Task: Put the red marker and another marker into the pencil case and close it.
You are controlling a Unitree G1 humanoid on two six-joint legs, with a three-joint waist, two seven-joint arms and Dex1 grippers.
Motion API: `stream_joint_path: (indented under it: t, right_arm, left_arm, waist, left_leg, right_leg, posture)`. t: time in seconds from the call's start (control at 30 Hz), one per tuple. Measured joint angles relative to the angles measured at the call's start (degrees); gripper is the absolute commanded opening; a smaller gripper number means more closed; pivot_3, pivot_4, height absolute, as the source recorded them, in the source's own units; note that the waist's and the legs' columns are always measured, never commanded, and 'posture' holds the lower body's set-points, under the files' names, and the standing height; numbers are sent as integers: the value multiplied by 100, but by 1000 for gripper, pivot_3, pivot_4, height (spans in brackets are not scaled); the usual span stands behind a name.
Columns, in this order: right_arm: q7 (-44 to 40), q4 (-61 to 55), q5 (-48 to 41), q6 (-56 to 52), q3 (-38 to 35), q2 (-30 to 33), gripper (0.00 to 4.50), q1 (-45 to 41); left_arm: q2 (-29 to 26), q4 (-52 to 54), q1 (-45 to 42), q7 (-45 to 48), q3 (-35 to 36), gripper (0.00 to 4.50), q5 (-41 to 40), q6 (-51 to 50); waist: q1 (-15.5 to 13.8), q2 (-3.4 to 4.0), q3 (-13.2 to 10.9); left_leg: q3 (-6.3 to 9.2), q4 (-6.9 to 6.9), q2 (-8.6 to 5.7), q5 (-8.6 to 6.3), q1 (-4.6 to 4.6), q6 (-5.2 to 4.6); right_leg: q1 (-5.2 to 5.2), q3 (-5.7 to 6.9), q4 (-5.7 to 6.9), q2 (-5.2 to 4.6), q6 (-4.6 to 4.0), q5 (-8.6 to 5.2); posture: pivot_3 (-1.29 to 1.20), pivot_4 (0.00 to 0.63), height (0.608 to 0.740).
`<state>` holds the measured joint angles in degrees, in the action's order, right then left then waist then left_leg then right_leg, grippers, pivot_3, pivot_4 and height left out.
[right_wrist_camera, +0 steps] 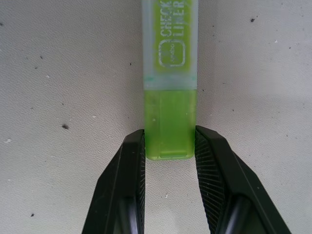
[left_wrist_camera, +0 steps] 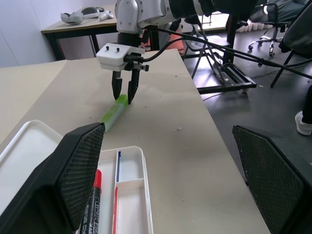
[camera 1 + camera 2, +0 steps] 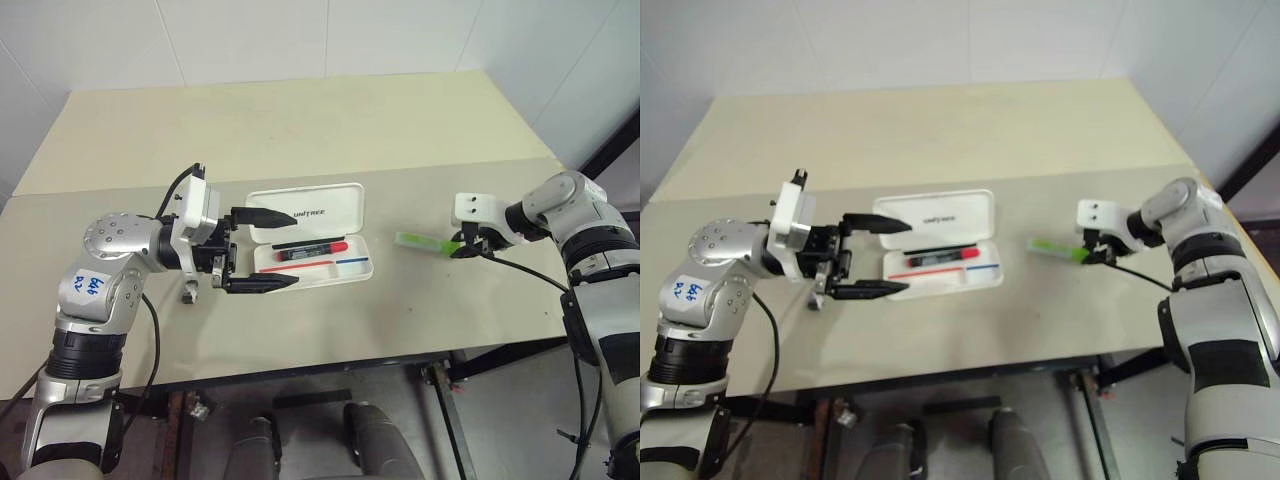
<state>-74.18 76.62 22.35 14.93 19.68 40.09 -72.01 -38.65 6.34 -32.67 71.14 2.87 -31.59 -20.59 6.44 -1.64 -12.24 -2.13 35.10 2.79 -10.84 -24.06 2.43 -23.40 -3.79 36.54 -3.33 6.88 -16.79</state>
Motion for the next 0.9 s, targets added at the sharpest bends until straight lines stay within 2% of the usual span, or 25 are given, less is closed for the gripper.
stream_joint_path:
  t: [0.33,0.63,0.73,0.9]
  right_arm:
    - [-38,-1,-31,112,-127,7,1076,-7]
    - [-1214,-494,-638,363,-604,219,1076,-172]
    - [-1309,-1316,-1246,103,-531,260,1076,53]
    - [-1320,-4035,-2531,-1310,-126,558,1076,1125]
  left_arm:
    - [-23,-2,121,-5,3,4500,2,35]
    - [-340,-287,674,163,288,4500,54,340]
    - [-472,-477,920,259,323,4500,130,544]
    - [-635,-728,1175,339,417,4500,289,830]
  waist:
    - [0,1,-1]
    - [-11,5,-3]
    - [-20,5,-3]
    - [-123,5,-3]
  left_leg:
    - [-2,-3,0,0,-2,0]
    - [-2,-14,0,-10,-7,4]
    - [-2,-15,0,-11,-8,5]
    - [-2,-15,2,-14,-10,6]
  right_leg:
    - [-4,-5,0,0,1,0]
    - [-12,-5,-2,0,3,-8]
    - [-14,-4,-2,-2,1,-9]
    - [-20,-2,0,-8,-7,-14]
  posture:
    - [0,150,740]
    - [0,150,740]
    - [0,150,740]
    - [0,150,740]
